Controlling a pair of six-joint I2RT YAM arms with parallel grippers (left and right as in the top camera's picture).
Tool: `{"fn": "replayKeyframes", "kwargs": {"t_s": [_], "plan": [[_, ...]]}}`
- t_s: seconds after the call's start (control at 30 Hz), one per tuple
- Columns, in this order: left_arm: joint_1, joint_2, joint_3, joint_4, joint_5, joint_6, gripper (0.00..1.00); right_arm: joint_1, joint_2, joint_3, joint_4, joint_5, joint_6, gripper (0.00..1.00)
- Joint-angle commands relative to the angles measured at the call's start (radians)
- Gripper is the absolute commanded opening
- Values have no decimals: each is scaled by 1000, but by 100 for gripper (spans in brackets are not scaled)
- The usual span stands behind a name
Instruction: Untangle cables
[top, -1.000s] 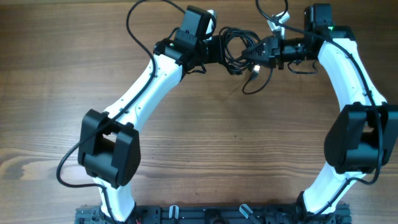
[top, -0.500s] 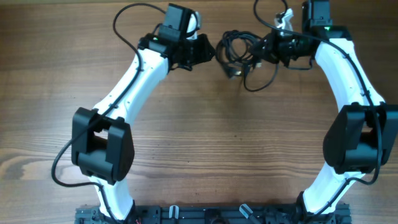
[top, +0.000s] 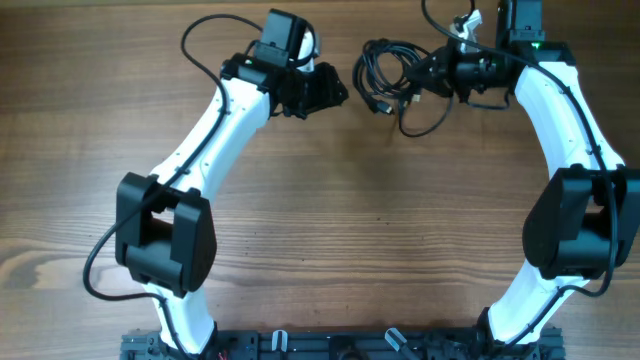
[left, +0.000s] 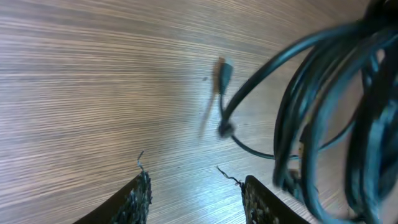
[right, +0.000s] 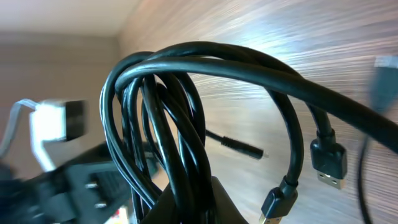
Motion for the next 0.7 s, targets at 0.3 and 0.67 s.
{"fn": "replayKeyframes", "kwargs": {"t_s": [0.3, 0.67], "plan": [[10, -62, 4, 175, 187, 78, 48, 6, -7, 10, 200, -337, 168, 4], [24, -188, 4, 163, 269, 308, 68, -6, 17, 10, 547, -518, 454, 4]]}}
